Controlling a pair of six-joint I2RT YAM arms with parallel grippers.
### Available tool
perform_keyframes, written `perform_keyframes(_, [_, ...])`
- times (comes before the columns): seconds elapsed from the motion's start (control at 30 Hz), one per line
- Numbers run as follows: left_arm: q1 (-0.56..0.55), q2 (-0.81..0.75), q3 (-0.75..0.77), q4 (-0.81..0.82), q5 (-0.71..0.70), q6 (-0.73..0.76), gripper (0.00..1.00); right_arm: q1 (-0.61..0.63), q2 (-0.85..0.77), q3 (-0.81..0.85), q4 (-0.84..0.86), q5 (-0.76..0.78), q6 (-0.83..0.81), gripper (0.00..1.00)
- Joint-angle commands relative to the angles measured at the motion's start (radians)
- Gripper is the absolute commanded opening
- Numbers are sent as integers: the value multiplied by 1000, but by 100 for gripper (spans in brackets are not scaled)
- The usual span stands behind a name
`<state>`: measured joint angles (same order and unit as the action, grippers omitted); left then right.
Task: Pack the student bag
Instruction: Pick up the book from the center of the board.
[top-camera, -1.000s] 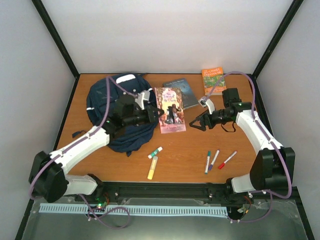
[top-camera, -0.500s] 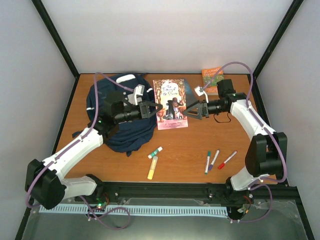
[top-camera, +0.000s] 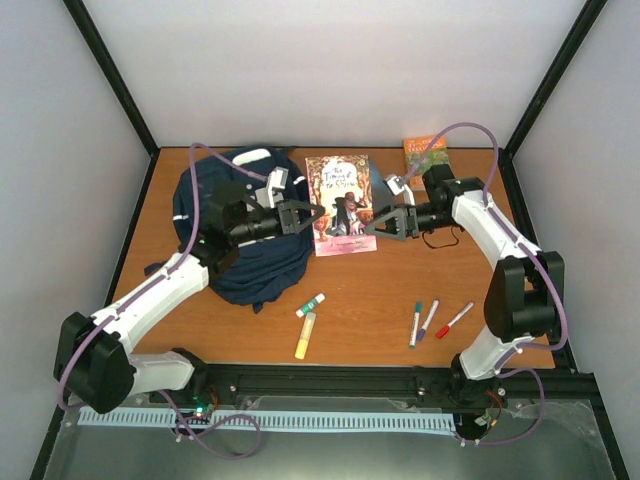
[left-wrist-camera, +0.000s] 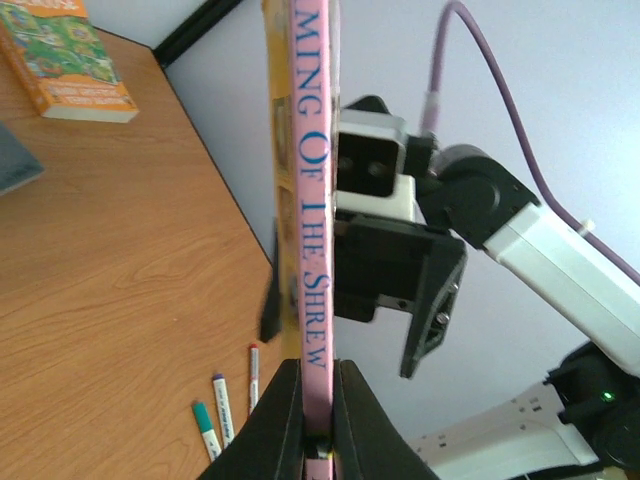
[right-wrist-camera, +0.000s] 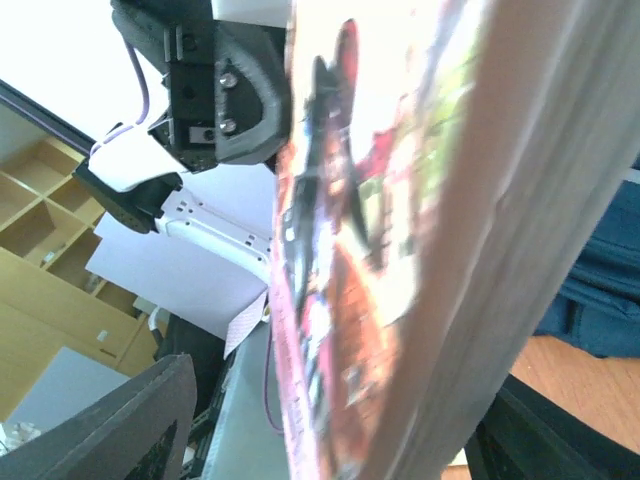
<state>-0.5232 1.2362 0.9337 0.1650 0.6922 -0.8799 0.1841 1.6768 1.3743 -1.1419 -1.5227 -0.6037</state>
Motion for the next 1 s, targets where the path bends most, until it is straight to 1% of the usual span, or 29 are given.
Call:
perform_keyframes(0.0, [34,2,-17,30,-27,15,1,5,-76,-53,59,-167,31,68])
perform_keyframes(0.03, [35,0,-19,25,-31,18,1,5,-85,-58,66,-168,40,65])
perform_keyframes(0.2, [35,0,-31,26,-31,21,1,5,-97,-54,68,-168,50,58])
perform_keyframes(0.27, [35,-2,-37,30,-30,18,1,5,-88,-42,66,-168,56,56])
perform_keyframes(0.5, [35,-12,-63,73,-31,4,1,5,-54,-16,68,-168,92,44])
perform_keyframes(0.6, [35,-13,-80,113,-17,-8,1,5,-46,-3,69,-157,105,44])
perform_keyframes(0.7, [35,-24,-100,172,-3,-30,1,6,-41,12,73,-137,118,49])
perform_keyframes(0.8, [35,-28,-106,209,10,-41,1,6,-31,14,92,-121,148,51])
perform_keyframes(0.9, [35,-19,-107,244,24,-60,1,6,-20,17,96,-120,158,51])
perform_keyframes(0.97, [35,-13,-105,249,21,-65,1,8,-21,16,108,-107,174,49])
